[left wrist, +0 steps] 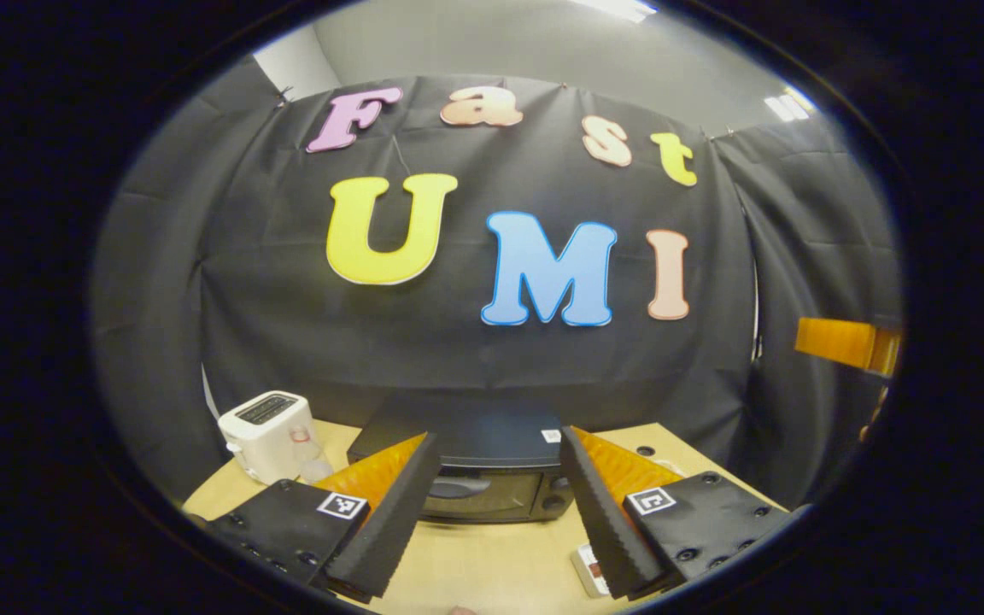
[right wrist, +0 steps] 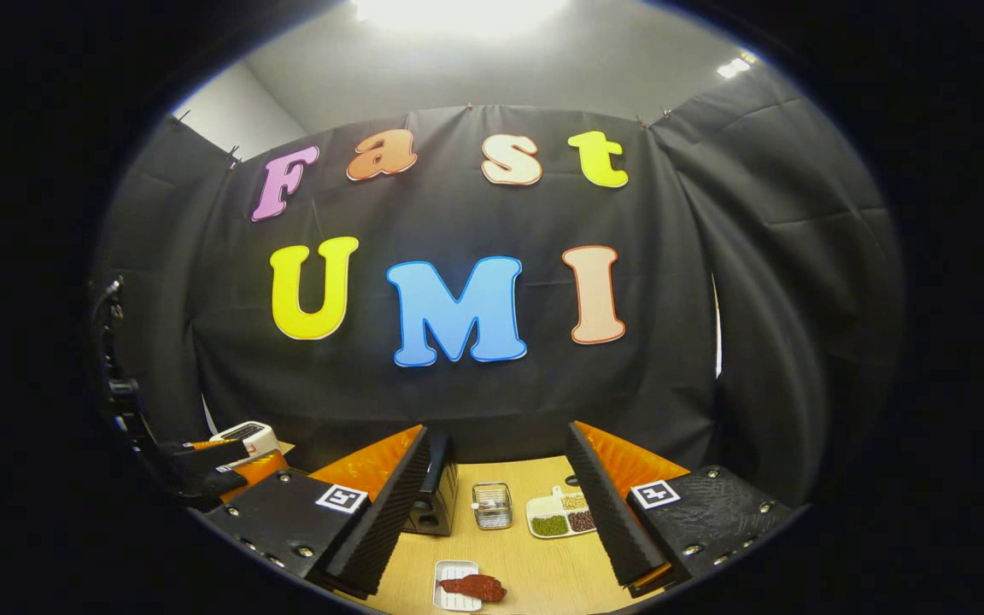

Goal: Open the electric oven with the left hand, put the food in, and close the electric oven.

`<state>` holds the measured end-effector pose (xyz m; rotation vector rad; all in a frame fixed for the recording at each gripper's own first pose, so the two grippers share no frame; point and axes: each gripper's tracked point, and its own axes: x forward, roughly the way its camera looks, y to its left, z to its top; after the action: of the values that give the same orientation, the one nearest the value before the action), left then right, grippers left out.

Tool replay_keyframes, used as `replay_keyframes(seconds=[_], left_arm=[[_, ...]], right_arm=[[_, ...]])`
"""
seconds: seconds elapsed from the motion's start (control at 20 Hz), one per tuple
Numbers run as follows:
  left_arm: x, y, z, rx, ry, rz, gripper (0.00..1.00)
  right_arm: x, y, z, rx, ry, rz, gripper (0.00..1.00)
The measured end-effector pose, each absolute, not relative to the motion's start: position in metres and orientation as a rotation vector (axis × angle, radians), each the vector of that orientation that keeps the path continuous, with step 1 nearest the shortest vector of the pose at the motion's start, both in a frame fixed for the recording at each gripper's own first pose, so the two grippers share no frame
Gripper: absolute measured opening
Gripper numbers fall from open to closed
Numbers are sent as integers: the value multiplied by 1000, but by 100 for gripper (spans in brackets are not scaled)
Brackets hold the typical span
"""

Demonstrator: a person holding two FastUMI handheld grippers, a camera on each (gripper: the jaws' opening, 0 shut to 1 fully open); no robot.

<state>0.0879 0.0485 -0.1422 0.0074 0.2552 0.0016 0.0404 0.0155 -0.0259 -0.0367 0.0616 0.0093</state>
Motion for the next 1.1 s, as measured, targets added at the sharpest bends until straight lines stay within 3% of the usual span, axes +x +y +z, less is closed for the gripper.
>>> replay_keyframes(seconds=[0.3,0.4,0.6,0.65,0.85,0.95,1.0,1.05,1.1], left_arm=[[143,84,-220,46,375,41,99],[161,94,-249,55,420,56,92],[186,100,-290,31,489,49,99],[190,101,-297,26,504,48,95],[202,106,-304,37,506,51,99],[206,107,-307,57,512,45,92],[208,107,-309,69,511,44,99],[209,107,-310,81,512,43,95],[207,108,-309,85,508,43,99]], right_arm=[[48,18,-42,-60,110,9,96],[49,13,-49,-62,130,-5,96],[50,5,-55,-59,156,-42,96],[50,4,-55,-59,156,-49,96],[48,0,-55,-67,156,-74,96],[47,1,-58,-67,161,-79,96],[47,1,-58,-66,163,-81,96],[47,3,-58,-65,164,-82,96],[46,4,-58,-63,161,-81,96]])
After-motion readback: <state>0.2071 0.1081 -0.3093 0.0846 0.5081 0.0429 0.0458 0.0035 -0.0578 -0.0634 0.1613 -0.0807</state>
